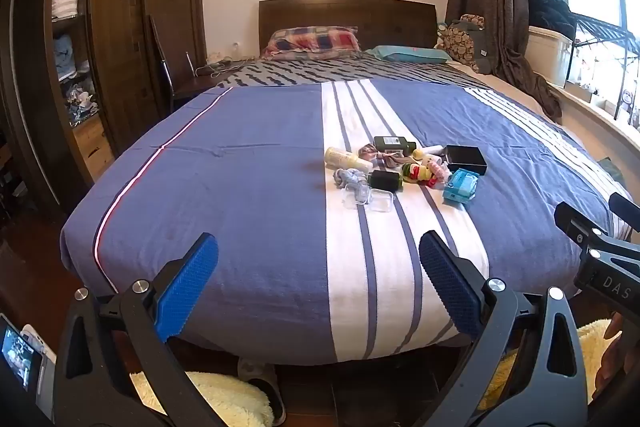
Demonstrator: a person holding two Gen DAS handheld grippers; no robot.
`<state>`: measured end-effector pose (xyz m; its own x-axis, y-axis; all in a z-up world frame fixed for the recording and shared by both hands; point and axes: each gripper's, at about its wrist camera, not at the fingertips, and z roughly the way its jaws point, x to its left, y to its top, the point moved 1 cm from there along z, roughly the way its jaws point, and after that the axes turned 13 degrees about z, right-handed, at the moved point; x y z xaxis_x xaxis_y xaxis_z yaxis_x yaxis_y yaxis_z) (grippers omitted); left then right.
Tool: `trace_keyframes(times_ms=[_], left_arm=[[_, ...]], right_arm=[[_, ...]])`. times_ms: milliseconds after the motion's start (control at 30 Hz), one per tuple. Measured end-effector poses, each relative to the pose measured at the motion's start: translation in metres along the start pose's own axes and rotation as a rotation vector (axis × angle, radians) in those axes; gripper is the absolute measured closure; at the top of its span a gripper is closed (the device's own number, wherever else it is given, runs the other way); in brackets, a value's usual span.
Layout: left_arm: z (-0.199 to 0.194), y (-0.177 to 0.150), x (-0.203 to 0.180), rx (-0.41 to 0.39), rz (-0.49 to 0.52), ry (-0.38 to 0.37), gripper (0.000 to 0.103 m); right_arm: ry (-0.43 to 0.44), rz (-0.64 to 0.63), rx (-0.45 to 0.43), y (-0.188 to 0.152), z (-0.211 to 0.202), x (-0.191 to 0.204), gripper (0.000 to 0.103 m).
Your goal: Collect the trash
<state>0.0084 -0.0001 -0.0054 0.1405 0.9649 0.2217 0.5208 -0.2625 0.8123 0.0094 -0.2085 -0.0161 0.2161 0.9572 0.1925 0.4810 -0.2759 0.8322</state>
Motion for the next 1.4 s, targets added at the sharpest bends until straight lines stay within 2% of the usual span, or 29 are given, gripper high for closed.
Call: trace_keyframes(times_ms=[500, 1400], left_arm=[[-0.0009, 0.0089, 0.0047, 0.004, 0.000, 0.011, 0.008], [-0.0079, 0.0041, 0.0020, -0.018, -0.002, 0.025, 0.008]], right_arm=[[-0.002, -0.003, -0.004, 0.0000, 0.0001, -0.0024, 0.003], [0.008, -0.004, -0.015, 0.0026, -0.0052, -0.0028, 0.003]])
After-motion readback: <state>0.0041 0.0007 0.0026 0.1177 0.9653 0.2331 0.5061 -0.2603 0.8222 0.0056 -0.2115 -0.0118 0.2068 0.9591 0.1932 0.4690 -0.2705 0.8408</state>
